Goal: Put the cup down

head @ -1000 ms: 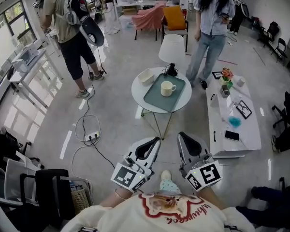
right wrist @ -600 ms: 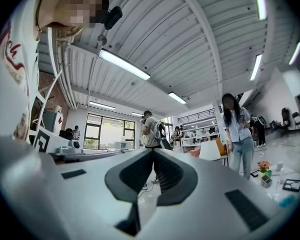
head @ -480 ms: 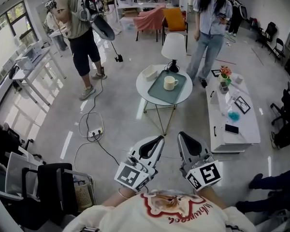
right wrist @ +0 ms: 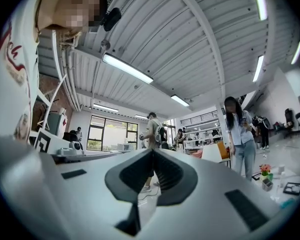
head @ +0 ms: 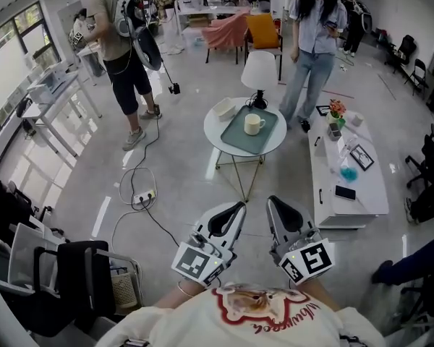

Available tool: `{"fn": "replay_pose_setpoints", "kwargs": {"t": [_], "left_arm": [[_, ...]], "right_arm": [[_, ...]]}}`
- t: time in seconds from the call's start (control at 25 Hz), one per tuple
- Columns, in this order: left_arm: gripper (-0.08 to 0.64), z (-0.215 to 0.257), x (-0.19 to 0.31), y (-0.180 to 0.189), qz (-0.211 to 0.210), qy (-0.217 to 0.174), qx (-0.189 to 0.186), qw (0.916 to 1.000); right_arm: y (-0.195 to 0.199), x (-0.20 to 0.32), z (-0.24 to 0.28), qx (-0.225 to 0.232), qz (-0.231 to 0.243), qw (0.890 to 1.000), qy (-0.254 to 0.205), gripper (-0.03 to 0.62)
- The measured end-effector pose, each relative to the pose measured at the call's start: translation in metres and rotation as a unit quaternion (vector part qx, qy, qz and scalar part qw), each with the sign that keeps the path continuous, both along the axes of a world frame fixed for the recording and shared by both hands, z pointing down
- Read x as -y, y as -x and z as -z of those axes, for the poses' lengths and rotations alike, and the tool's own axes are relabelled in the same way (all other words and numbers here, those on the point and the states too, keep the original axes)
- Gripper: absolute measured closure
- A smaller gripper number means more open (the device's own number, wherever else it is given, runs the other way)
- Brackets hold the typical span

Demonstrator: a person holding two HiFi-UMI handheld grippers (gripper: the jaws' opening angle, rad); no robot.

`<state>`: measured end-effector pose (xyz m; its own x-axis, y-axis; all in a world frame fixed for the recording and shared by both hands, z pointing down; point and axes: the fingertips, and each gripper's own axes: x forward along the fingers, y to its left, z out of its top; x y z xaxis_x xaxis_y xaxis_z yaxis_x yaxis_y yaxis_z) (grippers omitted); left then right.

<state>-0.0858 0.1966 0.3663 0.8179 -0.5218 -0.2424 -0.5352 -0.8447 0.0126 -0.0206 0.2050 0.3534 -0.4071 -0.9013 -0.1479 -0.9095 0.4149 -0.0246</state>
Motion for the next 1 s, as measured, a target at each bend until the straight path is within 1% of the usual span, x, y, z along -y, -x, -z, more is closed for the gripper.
{"fn": "replay_pose_setpoints", "kwargs": {"t": [0.4, 1.0], "left_arm": [[0.543, 0.0043, -0.0019, -0.0043, 0.004, -0.006, -0.005, 1.0000], [0.543, 0.0066, -0.0088, 0.0010, 0.010, -0.007, -0.007, 0.9999]], "right_arm": [[-0.0049, 0.0003, -0.0022, -0.002, 0.002, 1.000, 0.003, 0.561], [0.0026, -0.0050, -0.0015, -0.002, 0.012, 1.000, 0.004, 0.561]]}}
